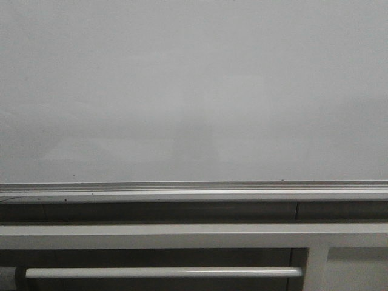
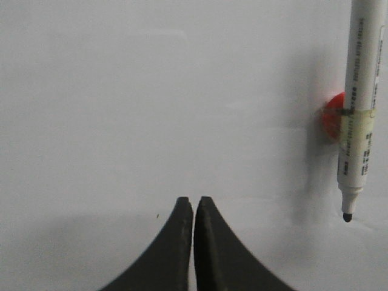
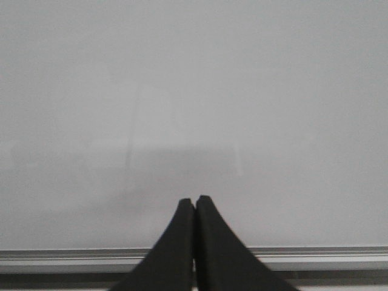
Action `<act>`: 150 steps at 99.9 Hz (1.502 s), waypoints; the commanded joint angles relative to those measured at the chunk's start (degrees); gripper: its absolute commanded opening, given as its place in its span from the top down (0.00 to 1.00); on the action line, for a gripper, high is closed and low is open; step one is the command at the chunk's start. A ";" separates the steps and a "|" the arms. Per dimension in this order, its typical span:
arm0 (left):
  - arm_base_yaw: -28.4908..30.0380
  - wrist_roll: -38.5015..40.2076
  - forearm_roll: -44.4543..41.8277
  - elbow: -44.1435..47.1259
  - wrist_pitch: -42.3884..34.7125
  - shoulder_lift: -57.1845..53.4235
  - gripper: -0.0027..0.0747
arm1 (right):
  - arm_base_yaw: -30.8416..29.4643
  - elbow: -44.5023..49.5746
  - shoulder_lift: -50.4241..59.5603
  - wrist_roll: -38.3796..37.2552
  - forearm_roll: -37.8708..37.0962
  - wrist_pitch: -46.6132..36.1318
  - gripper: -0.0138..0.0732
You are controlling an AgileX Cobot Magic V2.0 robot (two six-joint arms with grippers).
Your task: Write number 1 on whiteboard
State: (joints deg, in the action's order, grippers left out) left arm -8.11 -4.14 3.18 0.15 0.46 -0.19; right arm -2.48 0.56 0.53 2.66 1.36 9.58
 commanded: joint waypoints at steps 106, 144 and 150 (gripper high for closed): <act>0.16 0.57 0.65 2.36 -5.65 -1.31 0.99 | -0.33 1.49 0.96 0.45 5.27 -6.00 0.92; 0.16 0.68 17.04 2.36 -8.93 -1.31 0.99 | -0.33 1.49 0.96 0.45 22.83 -10.00 0.92; 0.16 0.68 17.04 2.36 -8.93 -1.31 0.99 | -0.33 1.49 0.96 0.45 22.87 -10.27 0.92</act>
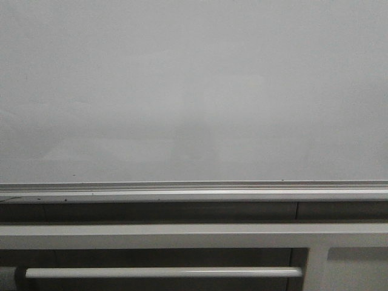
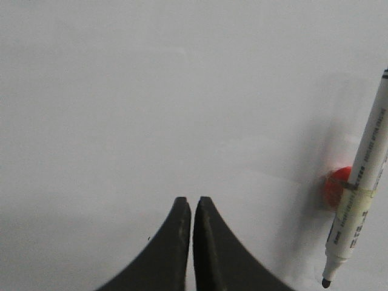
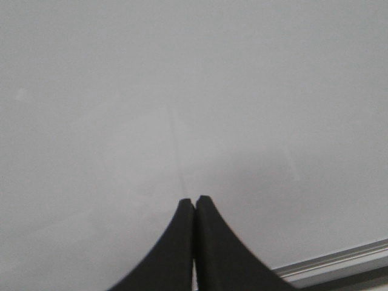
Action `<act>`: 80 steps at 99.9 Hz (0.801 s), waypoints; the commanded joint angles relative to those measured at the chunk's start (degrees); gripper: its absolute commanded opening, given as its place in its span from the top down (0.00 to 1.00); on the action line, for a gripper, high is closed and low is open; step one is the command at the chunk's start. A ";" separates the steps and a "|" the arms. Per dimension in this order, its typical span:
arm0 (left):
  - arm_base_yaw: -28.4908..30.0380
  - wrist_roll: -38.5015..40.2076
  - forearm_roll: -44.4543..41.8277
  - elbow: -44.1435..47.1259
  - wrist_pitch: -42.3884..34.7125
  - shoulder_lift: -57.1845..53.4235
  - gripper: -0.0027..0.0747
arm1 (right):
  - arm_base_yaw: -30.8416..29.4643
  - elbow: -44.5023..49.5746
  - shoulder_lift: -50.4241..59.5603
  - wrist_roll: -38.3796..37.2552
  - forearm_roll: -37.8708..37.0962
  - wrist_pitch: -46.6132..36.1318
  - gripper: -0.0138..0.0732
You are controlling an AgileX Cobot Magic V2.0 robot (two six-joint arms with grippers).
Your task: Write number 1 on whiteboard
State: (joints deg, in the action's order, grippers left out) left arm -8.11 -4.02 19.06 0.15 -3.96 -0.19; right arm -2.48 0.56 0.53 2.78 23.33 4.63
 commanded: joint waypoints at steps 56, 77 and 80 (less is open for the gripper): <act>0.16 0.45 15.82 1.03 -2.34 -1.31 0.99 | -0.33 0.14 0.96 0.33 15.71 -3.33 0.91; 0.16 -0.09 8.54 -6.57 10.87 2.44 0.99 | -0.33 -7.58 -3.59 2.14 11.39 7.10 0.91; 0.16 -0.09 7.08 -8.21 12.71 3.65 0.99 | -0.33 -8.97 -5.06 2.14 10.52 8.59 0.91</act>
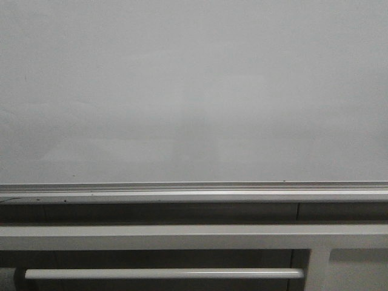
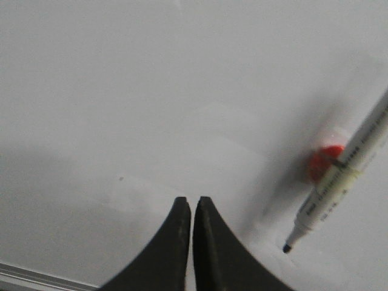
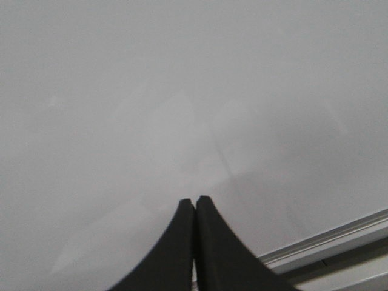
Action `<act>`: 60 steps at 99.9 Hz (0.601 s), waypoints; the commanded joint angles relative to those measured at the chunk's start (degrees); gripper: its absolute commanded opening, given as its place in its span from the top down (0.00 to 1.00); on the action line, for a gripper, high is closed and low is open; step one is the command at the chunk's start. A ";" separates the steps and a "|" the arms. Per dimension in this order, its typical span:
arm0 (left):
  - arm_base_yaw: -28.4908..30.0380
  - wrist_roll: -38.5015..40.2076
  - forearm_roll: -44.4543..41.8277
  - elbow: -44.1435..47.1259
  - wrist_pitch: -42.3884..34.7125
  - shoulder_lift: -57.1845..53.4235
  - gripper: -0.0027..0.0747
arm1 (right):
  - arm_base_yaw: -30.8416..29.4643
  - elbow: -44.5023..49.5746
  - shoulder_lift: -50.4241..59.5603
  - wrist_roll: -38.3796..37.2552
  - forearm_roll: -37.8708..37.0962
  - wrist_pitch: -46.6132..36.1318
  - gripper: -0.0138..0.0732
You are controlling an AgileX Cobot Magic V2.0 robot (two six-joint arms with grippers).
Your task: Write number 1 on whiteboard
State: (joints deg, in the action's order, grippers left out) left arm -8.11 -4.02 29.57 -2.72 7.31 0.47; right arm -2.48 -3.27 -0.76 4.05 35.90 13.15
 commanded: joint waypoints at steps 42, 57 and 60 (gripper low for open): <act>0.16 -12.27 -5.37 -27.25 22.31 27.16 0.99 | -0.10 -22.91 -26.18 3.18 -8.41 14.49 0.90; 0.16 -27.05 10.59 -28.67 21.51 29.92 0.92 | -0.10 -23.60 -26.18 3.18 -7.52 14.56 0.50; 0.16 -28.00 12.51 -28.67 21.24 29.92 0.89 | -0.10 -23.60 -26.18 3.18 -7.12 14.56 0.41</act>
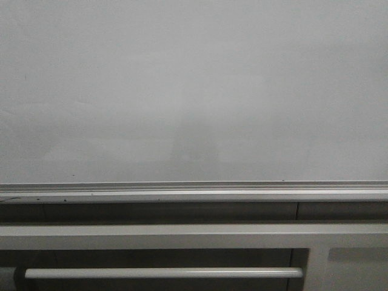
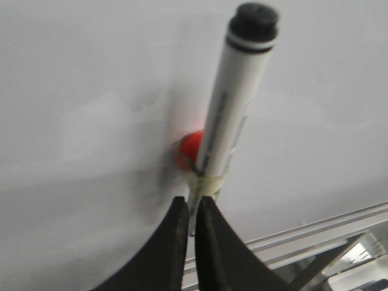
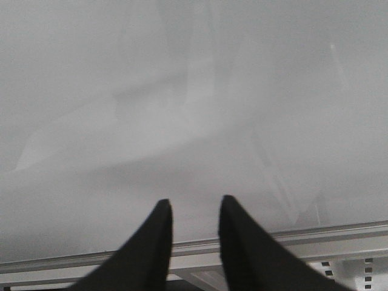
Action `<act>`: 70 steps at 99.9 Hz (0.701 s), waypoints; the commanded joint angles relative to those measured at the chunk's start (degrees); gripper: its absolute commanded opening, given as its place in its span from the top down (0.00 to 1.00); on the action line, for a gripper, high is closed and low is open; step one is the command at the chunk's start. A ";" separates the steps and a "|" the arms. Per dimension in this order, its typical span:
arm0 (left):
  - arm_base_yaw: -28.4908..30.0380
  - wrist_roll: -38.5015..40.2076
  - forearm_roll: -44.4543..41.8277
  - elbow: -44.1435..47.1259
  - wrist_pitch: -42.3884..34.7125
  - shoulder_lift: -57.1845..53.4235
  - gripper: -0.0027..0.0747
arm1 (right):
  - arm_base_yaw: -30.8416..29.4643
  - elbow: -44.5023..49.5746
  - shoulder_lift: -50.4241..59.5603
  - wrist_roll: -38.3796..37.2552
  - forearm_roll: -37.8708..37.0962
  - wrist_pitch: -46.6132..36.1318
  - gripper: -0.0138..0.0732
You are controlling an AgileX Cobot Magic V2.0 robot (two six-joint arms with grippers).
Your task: Write number 1 on whiteboard
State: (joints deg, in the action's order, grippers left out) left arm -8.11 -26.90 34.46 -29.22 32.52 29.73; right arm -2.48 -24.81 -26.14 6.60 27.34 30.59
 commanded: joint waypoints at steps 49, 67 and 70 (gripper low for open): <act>0.16 -10.43 12.50 -3.09 -5.07 0.65 0.42 | -0.10 -2.05 -0.80 0.63 2.87 -4.07 0.33; 0.16 -12.66 12.50 -3.87 -9.27 0.89 0.42 | -0.10 -2.05 -0.80 0.63 4.00 -5.33 0.33; 0.16 -12.76 12.50 -3.87 -9.39 1.19 0.42 | -0.10 -2.05 -0.80 0.63 4.28 -5.65 0.33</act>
State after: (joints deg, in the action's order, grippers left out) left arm -8.11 -38.90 44.87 -31.11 27.47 29.92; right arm -2.48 -24.81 -26.14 6.60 29.98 29.60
